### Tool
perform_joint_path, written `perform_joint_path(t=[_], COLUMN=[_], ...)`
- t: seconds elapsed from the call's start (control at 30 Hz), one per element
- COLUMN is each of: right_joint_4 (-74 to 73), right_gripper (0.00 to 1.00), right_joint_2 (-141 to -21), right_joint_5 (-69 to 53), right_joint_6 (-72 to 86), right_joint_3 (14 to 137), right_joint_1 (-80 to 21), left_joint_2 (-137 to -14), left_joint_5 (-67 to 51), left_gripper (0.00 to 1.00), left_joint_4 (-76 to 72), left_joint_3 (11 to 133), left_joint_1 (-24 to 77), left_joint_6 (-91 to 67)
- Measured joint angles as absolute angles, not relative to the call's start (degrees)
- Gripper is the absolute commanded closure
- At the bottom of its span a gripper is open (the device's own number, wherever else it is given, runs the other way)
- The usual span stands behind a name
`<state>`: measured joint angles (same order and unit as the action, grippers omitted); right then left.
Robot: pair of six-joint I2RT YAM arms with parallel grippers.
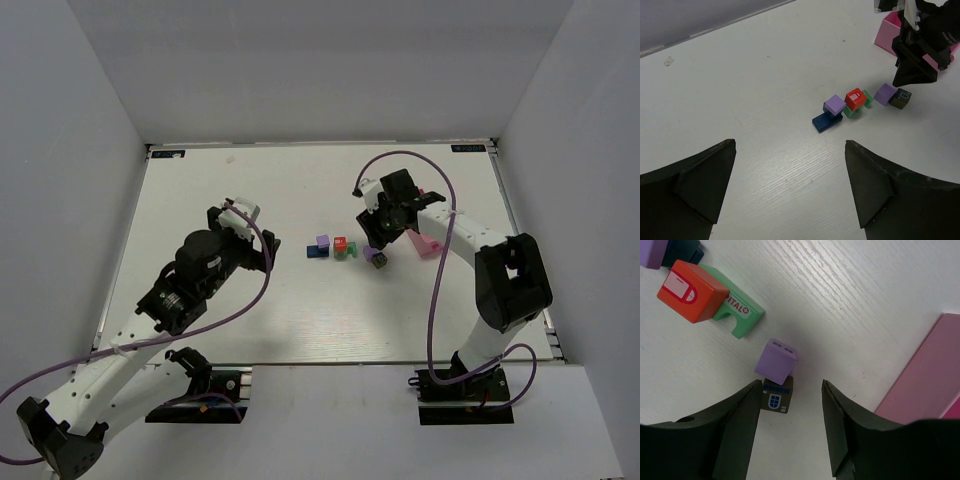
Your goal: Build the wood block tower
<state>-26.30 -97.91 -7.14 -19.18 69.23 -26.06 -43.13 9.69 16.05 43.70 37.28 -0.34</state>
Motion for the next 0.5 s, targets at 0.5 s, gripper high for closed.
perform_joint_path(t=[0.5], right_joint_4=[-24.58], right_gripper=[0.4], right_joint_2=[-101.65], right_joint_5=[-6.39], right_joint_6=[-15.97], right_joint_3=[69.23], right_joint_1=[-28.38], left_joint_2=[-44.49], left_joint_5=[11.4], left_gripper=[0.0], left_joint_4=[15.81], left_joint_3=[43.53], left_joint_1=[37.28], left_joint_6=[-1.1])
